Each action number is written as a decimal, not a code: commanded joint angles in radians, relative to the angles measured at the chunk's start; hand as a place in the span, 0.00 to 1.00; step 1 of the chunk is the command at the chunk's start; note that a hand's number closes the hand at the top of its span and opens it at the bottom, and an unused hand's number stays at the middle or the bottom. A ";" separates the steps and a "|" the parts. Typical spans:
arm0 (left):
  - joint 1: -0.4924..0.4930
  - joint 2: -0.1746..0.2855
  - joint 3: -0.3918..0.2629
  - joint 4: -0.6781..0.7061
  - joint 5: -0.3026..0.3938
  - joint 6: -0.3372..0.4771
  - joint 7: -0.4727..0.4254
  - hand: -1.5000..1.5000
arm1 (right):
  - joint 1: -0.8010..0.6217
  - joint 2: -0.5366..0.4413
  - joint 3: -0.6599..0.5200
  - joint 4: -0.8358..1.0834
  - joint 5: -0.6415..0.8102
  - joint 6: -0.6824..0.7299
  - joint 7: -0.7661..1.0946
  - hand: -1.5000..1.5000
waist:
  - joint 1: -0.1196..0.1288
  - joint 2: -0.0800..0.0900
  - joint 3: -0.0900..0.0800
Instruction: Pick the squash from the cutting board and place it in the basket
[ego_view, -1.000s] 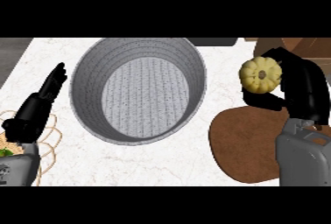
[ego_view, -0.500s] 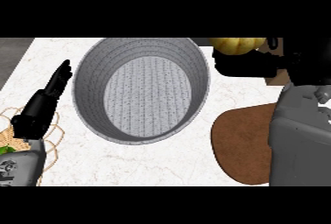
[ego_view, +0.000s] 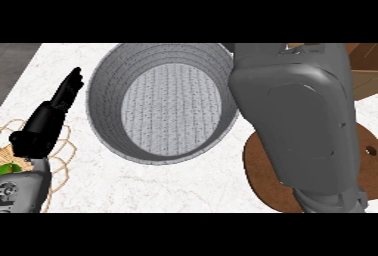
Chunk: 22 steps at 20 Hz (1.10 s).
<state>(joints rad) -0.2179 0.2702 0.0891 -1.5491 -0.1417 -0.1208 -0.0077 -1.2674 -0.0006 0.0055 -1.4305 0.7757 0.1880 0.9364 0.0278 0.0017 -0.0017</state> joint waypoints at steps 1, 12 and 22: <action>-0.019 -0.007 -0.010 -0.006 -0.017 0.008 0.019 0.50 | -0.145 0.001 -0.014 0.198 -0.068 -0.073 0.060 1.00 | 0.002 0.002 0.000; 0.015 -0.047 -0.027 -0.008 -0.039 0.031 -0.004 0.50 | -0.247 0.001 0.111 0.477 -0.231 -0.072 0.148 1.00 | -0.002 0.000 0.000; -0.015 -0.014 0.009 0.005 -0.023 0.010 0.007 0.50 | -0.252 -0.049 0.184 0.651 -0.137 0.160 0.041 1.00 | -0.014 0.001 0.001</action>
<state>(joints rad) -0.2376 0.2651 0.1040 -1.5421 -0.1576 -0.1158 0.0071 -1.4978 -0.0161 0.1805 -0.8467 0.6410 0.2251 0.9828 0.0138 0.0013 -0.0014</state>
